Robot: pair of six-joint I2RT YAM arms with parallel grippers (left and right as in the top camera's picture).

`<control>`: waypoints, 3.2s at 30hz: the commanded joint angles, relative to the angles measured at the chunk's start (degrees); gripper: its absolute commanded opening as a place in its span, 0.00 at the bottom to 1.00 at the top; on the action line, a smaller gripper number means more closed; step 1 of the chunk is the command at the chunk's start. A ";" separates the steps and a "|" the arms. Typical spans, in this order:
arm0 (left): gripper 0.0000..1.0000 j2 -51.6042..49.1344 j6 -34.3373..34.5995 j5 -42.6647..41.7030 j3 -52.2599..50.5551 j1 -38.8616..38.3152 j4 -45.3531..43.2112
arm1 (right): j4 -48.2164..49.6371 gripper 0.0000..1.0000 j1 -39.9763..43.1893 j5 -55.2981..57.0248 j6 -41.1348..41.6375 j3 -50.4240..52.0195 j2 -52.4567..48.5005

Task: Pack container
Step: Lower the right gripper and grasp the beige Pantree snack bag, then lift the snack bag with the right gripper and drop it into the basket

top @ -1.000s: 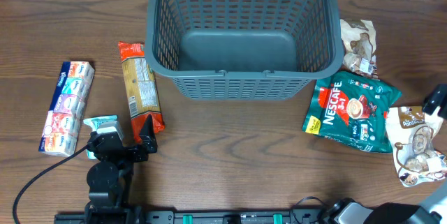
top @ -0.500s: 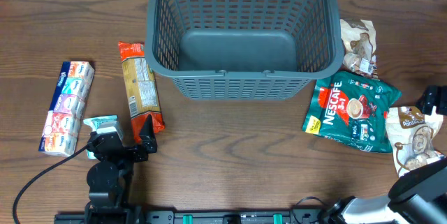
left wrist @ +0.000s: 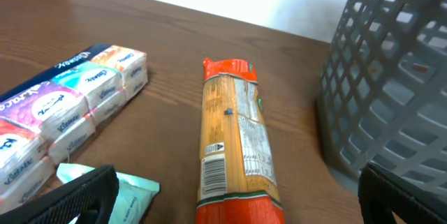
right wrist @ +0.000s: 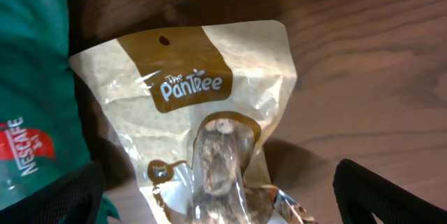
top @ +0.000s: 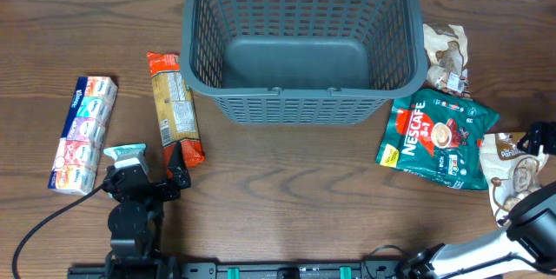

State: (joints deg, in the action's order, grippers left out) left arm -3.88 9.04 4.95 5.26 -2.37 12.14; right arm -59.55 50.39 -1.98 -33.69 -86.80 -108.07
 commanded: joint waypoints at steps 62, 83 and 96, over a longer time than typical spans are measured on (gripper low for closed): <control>0.99 -6.12 1.38 2.16 -1.29 -0.17 -1.99 | 23.98 0.01 -4.07 -5.11 16.94 15.17 22.47; 0.99 -6.12 1.38 1.70 -1.29 -0.17 -1.99 | 25.05 0.01 -49.11 -16.26 7.82 -11.02 30.53; 0.99 -6.10 1.40 1.68 -1.29 -0.17 -1.99 | 16.26 0.01 -69.64 -14.03 -7.63 -15.65 9.94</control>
State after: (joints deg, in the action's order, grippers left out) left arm -9.72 10.33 6.42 5.04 -2.37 10.26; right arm -43.03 -17.39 -17.56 -36.58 -102.26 -94.89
